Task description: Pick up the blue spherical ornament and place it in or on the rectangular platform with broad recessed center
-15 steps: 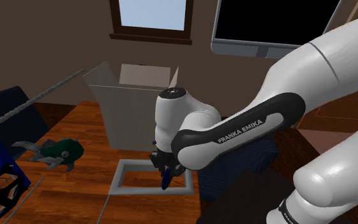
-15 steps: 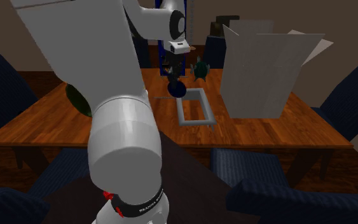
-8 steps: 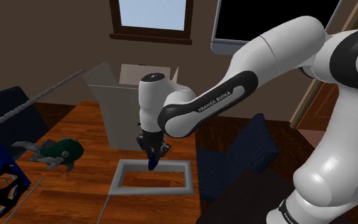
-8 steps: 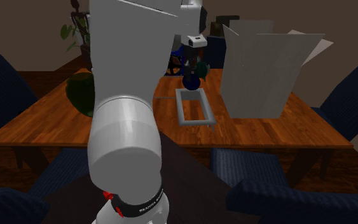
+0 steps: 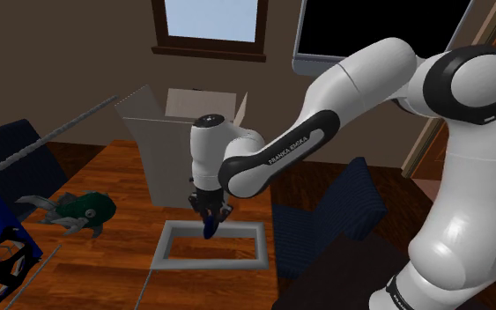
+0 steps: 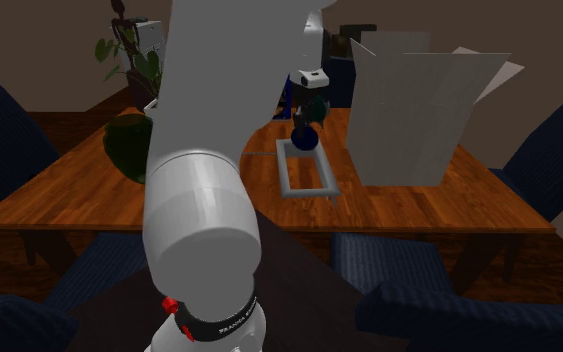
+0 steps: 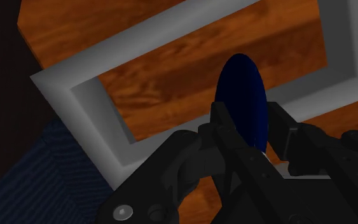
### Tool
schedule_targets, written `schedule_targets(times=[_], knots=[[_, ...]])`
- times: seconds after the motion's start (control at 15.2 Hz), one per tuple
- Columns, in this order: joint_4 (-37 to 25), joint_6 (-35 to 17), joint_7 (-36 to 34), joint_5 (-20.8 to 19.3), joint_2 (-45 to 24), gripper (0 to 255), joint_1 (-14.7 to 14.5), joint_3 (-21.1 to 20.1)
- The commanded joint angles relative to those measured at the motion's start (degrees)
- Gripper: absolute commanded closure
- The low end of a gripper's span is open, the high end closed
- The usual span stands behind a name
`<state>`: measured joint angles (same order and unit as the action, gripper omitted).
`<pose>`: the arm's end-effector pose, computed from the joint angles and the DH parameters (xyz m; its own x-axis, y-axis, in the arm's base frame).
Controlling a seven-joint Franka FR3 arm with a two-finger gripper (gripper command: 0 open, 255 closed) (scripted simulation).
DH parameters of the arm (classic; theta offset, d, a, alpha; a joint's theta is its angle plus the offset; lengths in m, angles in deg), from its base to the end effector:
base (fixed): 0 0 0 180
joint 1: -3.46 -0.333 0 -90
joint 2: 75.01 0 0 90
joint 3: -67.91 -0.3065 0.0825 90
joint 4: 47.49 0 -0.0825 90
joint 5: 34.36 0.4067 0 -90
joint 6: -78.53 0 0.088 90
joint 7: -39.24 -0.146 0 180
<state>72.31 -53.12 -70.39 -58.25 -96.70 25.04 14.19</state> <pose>0.5091 0.3011 0.2479 0.4467 -0.8947 0.0037 -0.8945 -0.4467 -0.0196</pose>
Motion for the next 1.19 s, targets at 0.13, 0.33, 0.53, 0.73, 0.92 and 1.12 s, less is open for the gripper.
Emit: schedule_targets(times=[0.13, 0.33, 0.53, 0.73, 0.92, 1.12], knots=[[0.5, -2.1, -1.8, -2.7, -2.3, 255, -1.7, 2.1], [0.8, -3.6, -3.1, -4.7, -4.1, 255, -3.0, 3.7], [0.8, -4.7, -4.0, -6.2, -5.4, 255, -4.0, 5.0], [0.8, -4.7, -4.0, -6.2, -5.4, 255, -4.0, 5.0], [0.8, -4.7, -4.0, -6.2, -5.4, 255, -4.0, 5.0], [0.8, -4.7, -4.0, -6.2, -5.4, 0, -4.0, 5.0]])
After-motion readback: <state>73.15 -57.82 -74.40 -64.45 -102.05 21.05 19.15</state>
